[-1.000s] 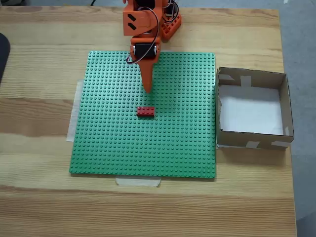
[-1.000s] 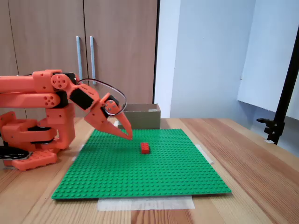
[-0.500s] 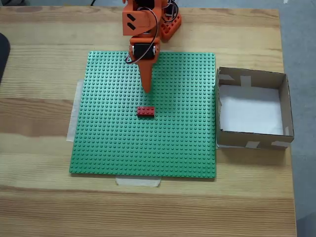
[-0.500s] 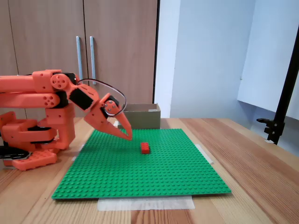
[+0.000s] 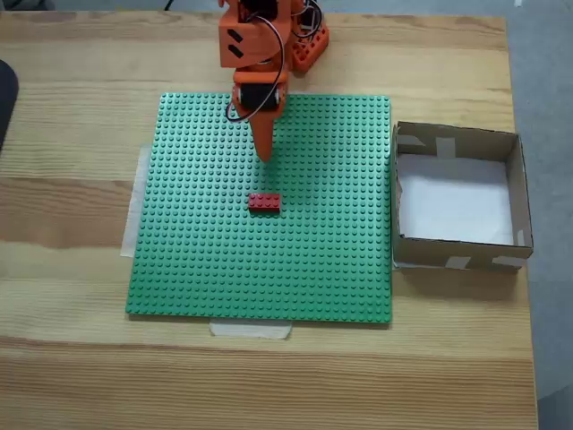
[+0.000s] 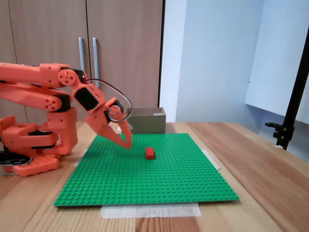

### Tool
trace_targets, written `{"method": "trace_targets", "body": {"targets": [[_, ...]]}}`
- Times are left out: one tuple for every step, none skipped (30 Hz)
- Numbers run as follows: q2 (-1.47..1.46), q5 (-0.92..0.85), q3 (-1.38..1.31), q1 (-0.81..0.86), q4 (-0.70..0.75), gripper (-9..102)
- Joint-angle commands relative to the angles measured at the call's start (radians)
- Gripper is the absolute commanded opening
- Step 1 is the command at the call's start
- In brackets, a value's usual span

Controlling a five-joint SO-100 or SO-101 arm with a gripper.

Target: Pick the red lego block and put it in the box.

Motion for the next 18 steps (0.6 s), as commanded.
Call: {"method": "trace_targets", "body": {"targets": [[-0.097, 0.008, -0.163, 0.005, 0.034, -1], [-0.127, 0.011, -0.199, 0.008, 0.048, -1], [-0.160, 0.012, -0.236, 0.008, 0.064, -1], [-0.195, 0.012, -0.275, 0.009, 0.083, -1], [-0.230, 0.017, -0.316, 0.012, 0.100, -1], [-0.265, 0.023, -0.359, 0.015, 0.118, -1], [-0.302, 0.023, -0.403, 0.020, 0.132, -1], [-0.337, 0.029, -0.448, 0.026, 0.147, -1], [-0.373, 0.034, -0.491, 0.032, 0.161, -1], [-0.403, 0.040, -0.531, 0.038, 0.172, -1], [-0.434, 0.051, -0.566, 0.044, 0.184, -1], [-0.466, 0.055, -0.603, 0.048, 0.199, -1], [-0.495, 0.055, -0.638, 0.051, 0.213, -1], [-0.525, 0.055, -0.670, 0.052, 0.230, -1], [-0.552, 0.052, -0.703, 0.052, 0.247, -1], [-0.575, 0.052, -0.732, 0.052, 0.267, -1], [-0.600, 0.052, -0.761, 0.052, 0.284, -1], [-0.624, 0.048, -0.787, 0.052, 0.299, -1]]}}
